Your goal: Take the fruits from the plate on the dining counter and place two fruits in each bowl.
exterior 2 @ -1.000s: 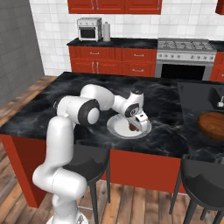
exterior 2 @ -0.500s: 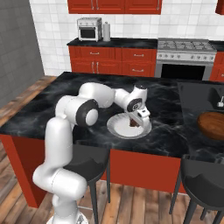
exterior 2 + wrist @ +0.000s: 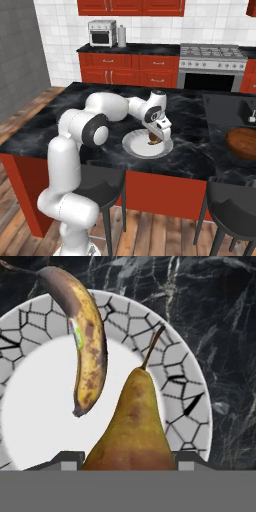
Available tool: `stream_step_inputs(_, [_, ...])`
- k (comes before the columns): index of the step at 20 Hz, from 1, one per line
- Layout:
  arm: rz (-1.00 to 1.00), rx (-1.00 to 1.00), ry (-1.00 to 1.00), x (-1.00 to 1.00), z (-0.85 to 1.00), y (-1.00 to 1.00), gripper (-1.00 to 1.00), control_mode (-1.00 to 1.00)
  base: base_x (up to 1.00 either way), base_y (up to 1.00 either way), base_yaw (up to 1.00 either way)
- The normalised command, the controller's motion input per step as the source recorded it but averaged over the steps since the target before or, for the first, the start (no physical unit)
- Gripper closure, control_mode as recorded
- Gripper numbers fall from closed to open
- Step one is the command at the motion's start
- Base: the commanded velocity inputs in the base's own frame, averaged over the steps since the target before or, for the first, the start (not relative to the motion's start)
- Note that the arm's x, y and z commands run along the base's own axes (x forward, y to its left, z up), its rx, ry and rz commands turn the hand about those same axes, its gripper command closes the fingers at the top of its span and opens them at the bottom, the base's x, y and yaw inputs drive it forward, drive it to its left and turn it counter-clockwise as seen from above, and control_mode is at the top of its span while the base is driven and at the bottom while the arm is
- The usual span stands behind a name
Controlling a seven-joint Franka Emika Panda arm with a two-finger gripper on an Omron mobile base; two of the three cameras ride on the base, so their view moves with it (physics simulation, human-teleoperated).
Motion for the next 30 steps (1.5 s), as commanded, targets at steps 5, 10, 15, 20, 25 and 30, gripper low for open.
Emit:
stream_step_inputs(5, [0.0,0.0,0.0,0.0,0.0,0.0,1.0,-1.0,0.0,0.0,0.0])
stream_step_inputs(10, [0.0,0.0,0.0,0.0,0.0,0.0,1.0,1.0,0.0,-0.01,0.0])
stream_step_inputs(15, [0.0,0.0,0.0,0.0,0.0,0.0,1.0,1.0,0.0,-0.57,-0.08])
stream_step_inputs(20, [0.0,0.0,0.0,0.0,0.0,0.0,1.0,1.0,0.07,-0.76,-0.07])
stream_step_inputs(25, [0.0,0.0,0.0,0.0,0.0,0.0,1.0,1.0,0.19,-0.62,0.0])
stream_step_inputs(30, [0.0,0.0,0.0,0.0,0.0,0.0,1.0,1.0,0.27,-0.41,0.02])
